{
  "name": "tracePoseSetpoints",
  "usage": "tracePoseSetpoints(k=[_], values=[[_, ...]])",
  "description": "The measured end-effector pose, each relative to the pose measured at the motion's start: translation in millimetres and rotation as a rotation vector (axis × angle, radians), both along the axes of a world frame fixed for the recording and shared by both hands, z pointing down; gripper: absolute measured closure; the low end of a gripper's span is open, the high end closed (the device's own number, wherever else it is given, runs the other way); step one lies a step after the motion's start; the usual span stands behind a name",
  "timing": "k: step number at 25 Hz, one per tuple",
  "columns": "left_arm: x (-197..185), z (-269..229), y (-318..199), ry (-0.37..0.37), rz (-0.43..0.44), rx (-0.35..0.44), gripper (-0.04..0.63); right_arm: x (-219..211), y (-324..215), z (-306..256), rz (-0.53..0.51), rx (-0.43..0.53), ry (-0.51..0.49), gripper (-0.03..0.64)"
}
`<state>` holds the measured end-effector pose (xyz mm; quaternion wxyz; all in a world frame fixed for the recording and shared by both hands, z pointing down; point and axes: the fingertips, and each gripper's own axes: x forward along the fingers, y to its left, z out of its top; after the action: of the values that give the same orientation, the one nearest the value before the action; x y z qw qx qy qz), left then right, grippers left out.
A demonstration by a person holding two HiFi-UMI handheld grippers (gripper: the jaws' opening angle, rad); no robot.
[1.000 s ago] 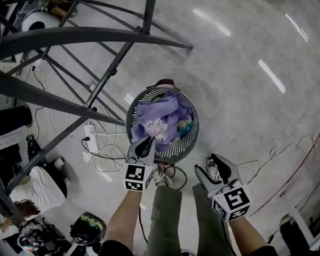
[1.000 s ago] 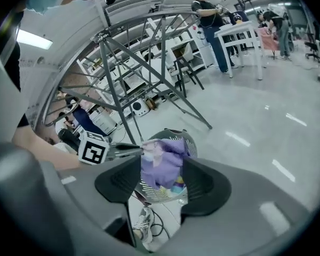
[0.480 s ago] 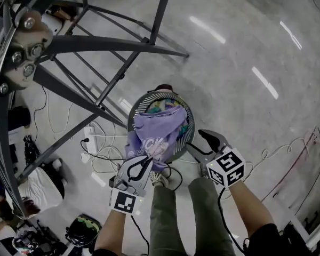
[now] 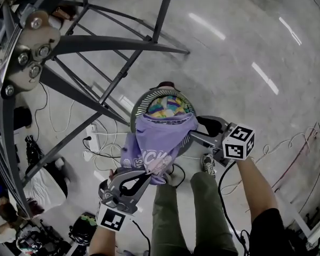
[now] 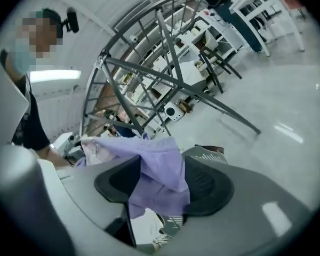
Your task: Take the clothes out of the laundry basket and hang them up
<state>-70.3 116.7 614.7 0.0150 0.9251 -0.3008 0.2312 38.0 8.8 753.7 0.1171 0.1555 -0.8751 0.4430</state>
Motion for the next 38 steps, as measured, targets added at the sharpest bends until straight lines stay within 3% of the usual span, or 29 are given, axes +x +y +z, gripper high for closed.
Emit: tracePoseSetpoints(k=[6, 7, 8, 9, 16, 18, 24, 29, 31, 34, 38], values=[[1, -5, 5, 0.011, 0.078, -0.014, 0.568, -8, -7, -6, -0.066, -0.190, -0.220, 0.365], [1, -1, 4, -0.005, 0.084, -0.019, 0.568, -10, -6, -9, -0.085, -0.208, -0.253, 0.391], [0, 5, 3, -0.021, 0.082, -0.027, 0.568, -11, -6, -13, -0.098, -0.210, -0.277, 0.471], [-1, 12, 2, -0.036, 0.072, -0.040, 0.566, -11, -6, -17, -0.103, -0.196, -0.284, 0.592], [-4, 61, 18, -0.172, -0.034, -0.157, 0.566, -16, 12, -70, -0.180, 0.092, -0.116, 0.598], [0, 72, 21, -0.179, -0.065, -0.185, 0.565, -17, 16, -93, -0.196, 0.172, -0.085, 0.598], [35, 85, 29, -0.092, -0.096, -0.255, 0.565, -20, 30, -172, -0.206, 0.331, -0.038, 0.598], [66, 80, 40, 0.032, -0.103, -0.433, 0.553, -18, 48, -218, -0.236, 0.366, 0.023, 0.599], [62, 65, 35, 0.101, -0.147, -0.468, 0.501, -18, 60, -237, -0.283, 0.390, 0.034, 0.600], [43, 36, 26, 0.150, -0.175, -0.474, 0.484, -19, 85, -273, -0.366, 0.444, 0.032, 0.600], [10, -7, -3, 0.105, -0.175, -0.378, 0.400, -23, 104, -322, -0.475, 0.575, 0.034, 0.600]])
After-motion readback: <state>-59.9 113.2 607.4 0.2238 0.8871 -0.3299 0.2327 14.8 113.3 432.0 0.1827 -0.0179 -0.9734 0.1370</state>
